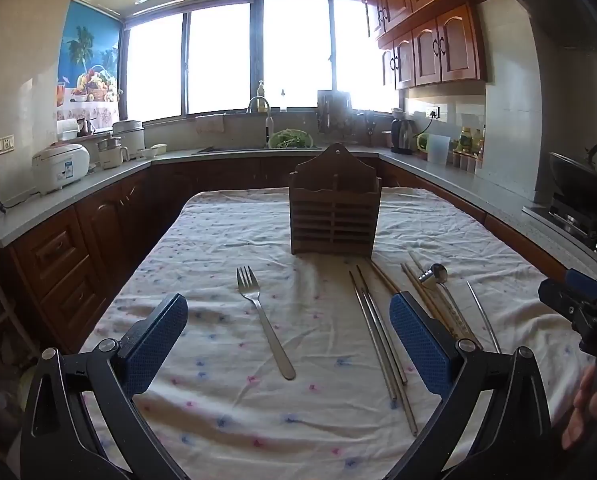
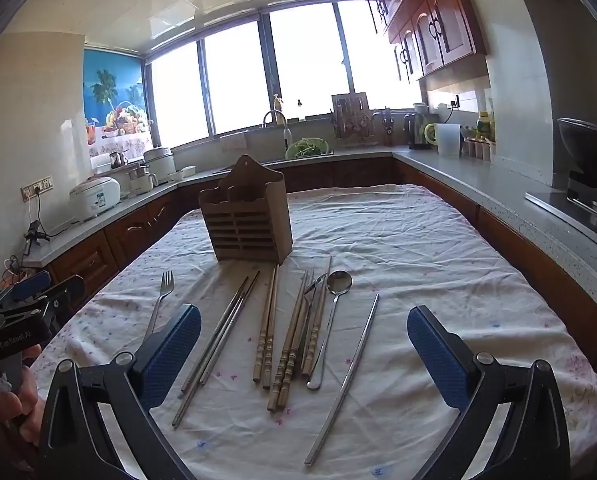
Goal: Organize utensils
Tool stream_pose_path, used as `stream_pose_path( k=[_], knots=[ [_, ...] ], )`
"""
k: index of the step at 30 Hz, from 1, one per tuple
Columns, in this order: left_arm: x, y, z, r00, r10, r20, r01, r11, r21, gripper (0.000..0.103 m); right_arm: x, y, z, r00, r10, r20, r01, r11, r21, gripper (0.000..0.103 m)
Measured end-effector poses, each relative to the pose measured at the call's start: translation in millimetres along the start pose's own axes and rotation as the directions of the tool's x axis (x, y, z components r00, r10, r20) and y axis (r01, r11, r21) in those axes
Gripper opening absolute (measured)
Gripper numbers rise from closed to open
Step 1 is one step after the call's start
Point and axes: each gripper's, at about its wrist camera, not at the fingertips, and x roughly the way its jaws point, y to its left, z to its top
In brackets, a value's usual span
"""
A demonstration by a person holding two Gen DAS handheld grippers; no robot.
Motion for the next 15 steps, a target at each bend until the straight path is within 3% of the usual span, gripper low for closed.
stream_pose_path(
  k=[4,8,15],
  knots=[
    [-11.8,0.3,-2.0,0.999,-0.01,0.048,0.01,1.0,-0.013,0.103,-0.2,-2.2,1.3,1.0,0.005,0.017,-0.005,1.0,-0.004,0.103],
    [-12.8,-2.0,2.1,0.999,-0.012,0.051,0.012,1.0,0.002,0.103,-7.2,6.0,1.3,0.998,0.006,0.066,-0.003,0.999,-0.048,0.103],
    [-8.2,-0.1,1.4,0.998,-0.022,0.057,0.022,1.0,-0.001,0.103,-4.8,6.3,0.3,0.997,0.019,0.069,-0.016,0.999,-0.05,0.103]
  ],
)
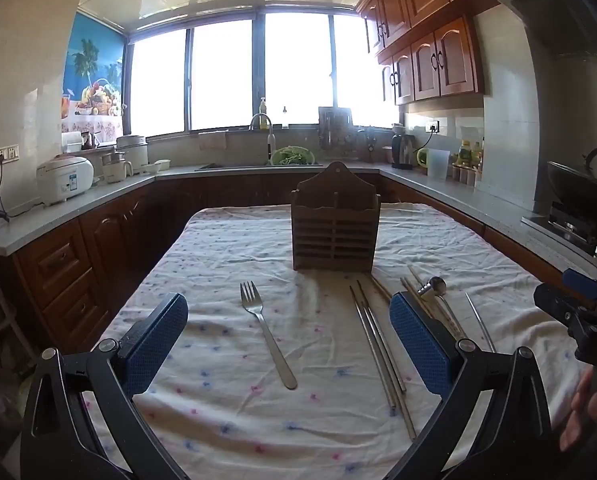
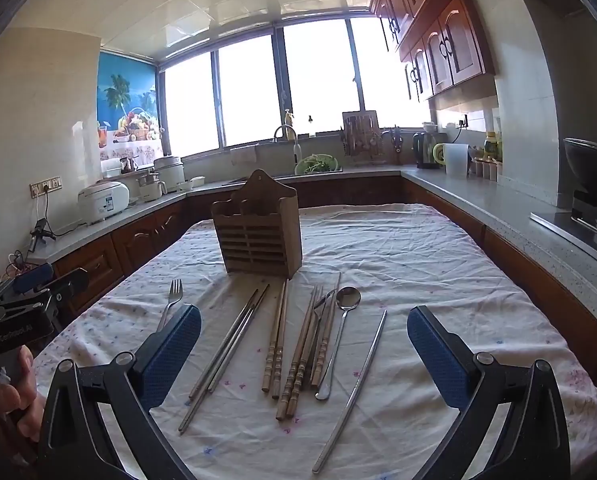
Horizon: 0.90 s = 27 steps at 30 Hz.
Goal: Organize utensils
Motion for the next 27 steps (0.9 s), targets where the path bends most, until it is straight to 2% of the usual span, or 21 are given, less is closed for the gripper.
stream_pose_path(
  k=[27],
  knots=[
    [-2.3,4.6,-3.3,1.0,-0.008,0.004,0.008,1.0,-0.014,0.103,0.8,3.4,0.6,1.0,0.016,-0.005,-0.016,1.0,0.002,0.103]
  ],
)
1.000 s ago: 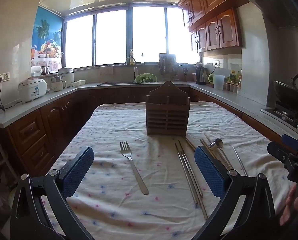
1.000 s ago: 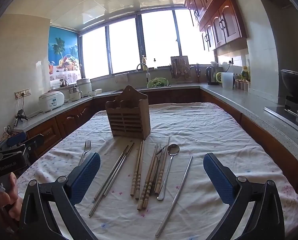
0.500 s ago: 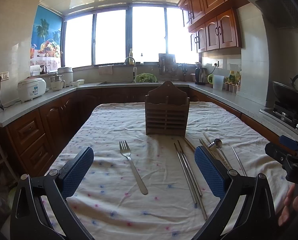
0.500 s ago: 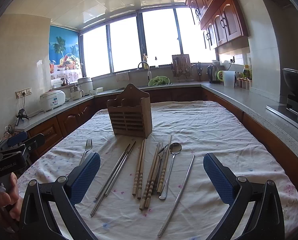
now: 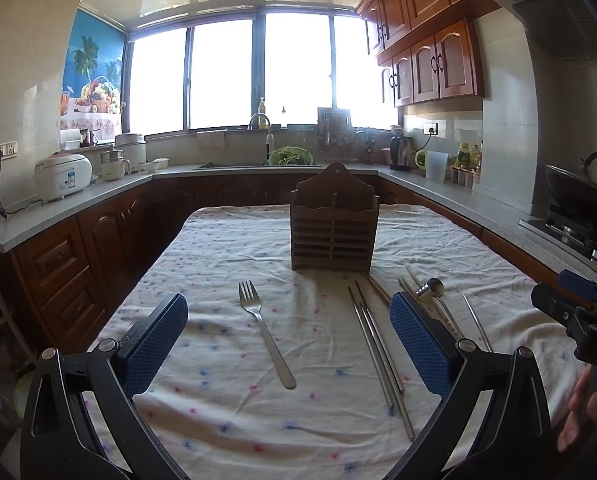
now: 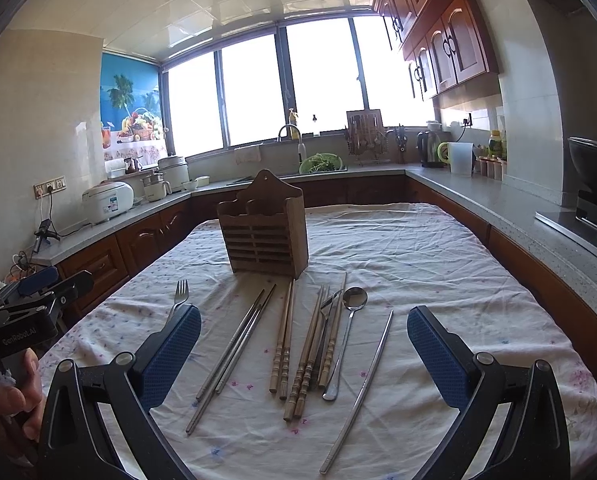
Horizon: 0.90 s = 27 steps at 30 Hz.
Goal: Organize utensils
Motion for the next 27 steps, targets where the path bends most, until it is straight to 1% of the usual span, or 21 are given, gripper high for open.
stream_pose_path(
  k=[27],
  knots=[
    [4.8,2.6,-1.3,1.0,-0.006,-0.014,0.006,1.0,-0.011,0.103,-0.8,2.9,1.1,1.0,0.012,-0.001,-0.012,1.0,0.002,0.103]
  ],
)
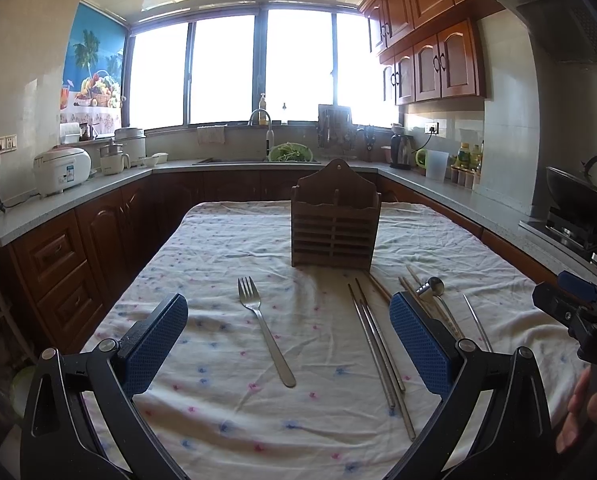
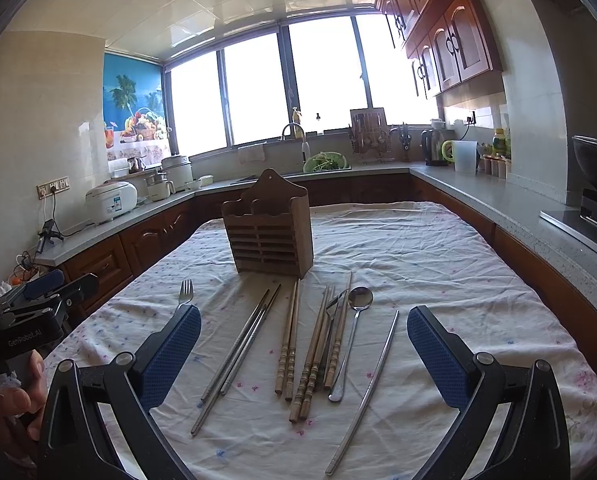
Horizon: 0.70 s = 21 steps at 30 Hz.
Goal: Organize utensils
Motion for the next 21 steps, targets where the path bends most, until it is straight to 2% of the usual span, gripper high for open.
stream_pose_path(
  k=[14,21],
  knots=[
    [33.1,8.2,1.8,0.992,-0.031,-0.123,0.025,0.998,-0.052,0.103,12.8,-6.9,4.8,0.999,-0.01,-0.042,0.011,1.0,0.026,0.103],
    [67.9,7.6,7.7,0.972,-0.078,-0.22,0.062,0.995,-0.079,0.103,34.4,-25.6,11.4,0.994,-0.028,-0.104,0.035,0.997,0.062,0.103]
  ],
)
